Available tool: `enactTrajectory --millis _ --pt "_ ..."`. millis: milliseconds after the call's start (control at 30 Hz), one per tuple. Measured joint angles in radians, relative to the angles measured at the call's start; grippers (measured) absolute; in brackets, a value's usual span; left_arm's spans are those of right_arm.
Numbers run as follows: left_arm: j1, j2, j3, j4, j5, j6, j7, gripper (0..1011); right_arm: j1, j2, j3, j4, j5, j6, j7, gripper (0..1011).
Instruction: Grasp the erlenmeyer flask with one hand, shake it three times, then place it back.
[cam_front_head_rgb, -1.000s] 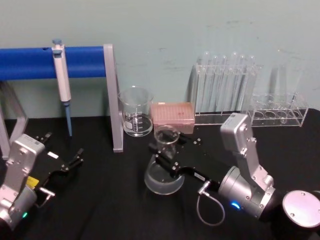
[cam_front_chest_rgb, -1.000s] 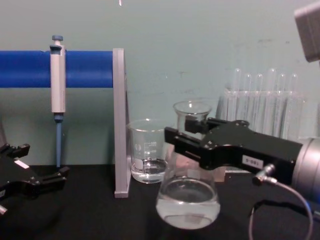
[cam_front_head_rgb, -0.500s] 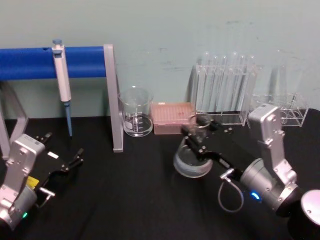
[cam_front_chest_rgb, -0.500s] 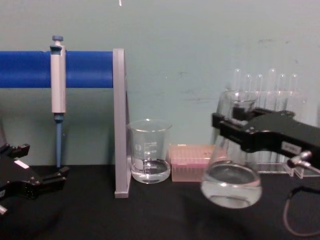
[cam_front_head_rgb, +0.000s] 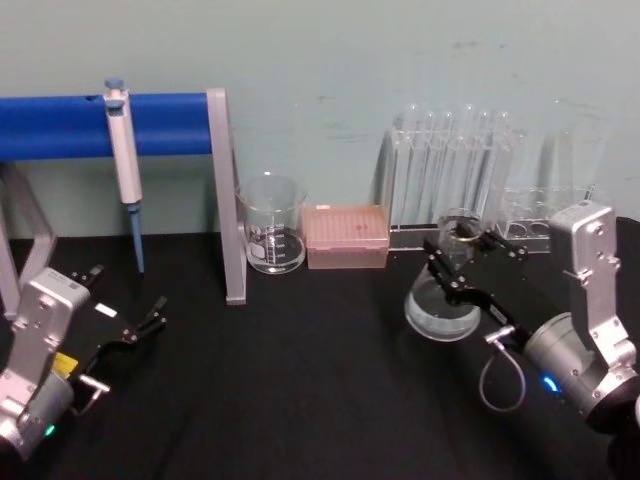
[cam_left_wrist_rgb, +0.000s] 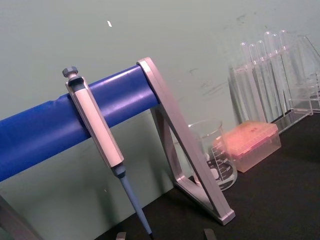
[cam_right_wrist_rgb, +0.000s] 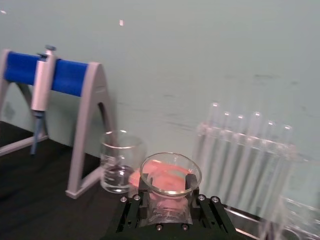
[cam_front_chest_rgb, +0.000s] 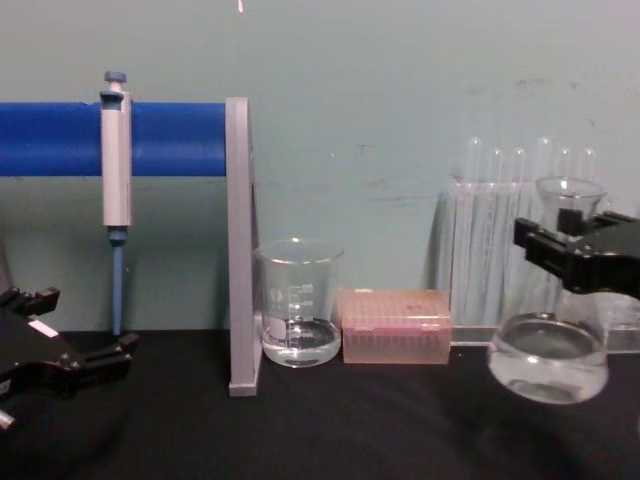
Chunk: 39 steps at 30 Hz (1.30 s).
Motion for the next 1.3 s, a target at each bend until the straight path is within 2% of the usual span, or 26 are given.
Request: enactTrajectory --millis 267,667,900,1300 --pt "0.000 0.000 0.000 0.000 0.000 0.000 0.000 1001 -0.011 -0.017 0.039 0.000 -0.023 0.008 -0.022 451" --pt "0.000 0.000 0.000 0.000 0.000 0.000 0.000 1001 -0.004 -0.038 0.056 0.014 -0.040 0.013 -0.004 451" --pt "0.000 0.000 0.000 0.000 0.000 0.000 0.000 1001 0.012 -0.043 0.040 0.025 -0.040 0.019 0.031 451" --pt "0.000 0.000 0.000 0.000 0.000 0.000 0.000 1001 0.048 -0.040 -0.034 0.041 -0.016 0.018 0.114 451"
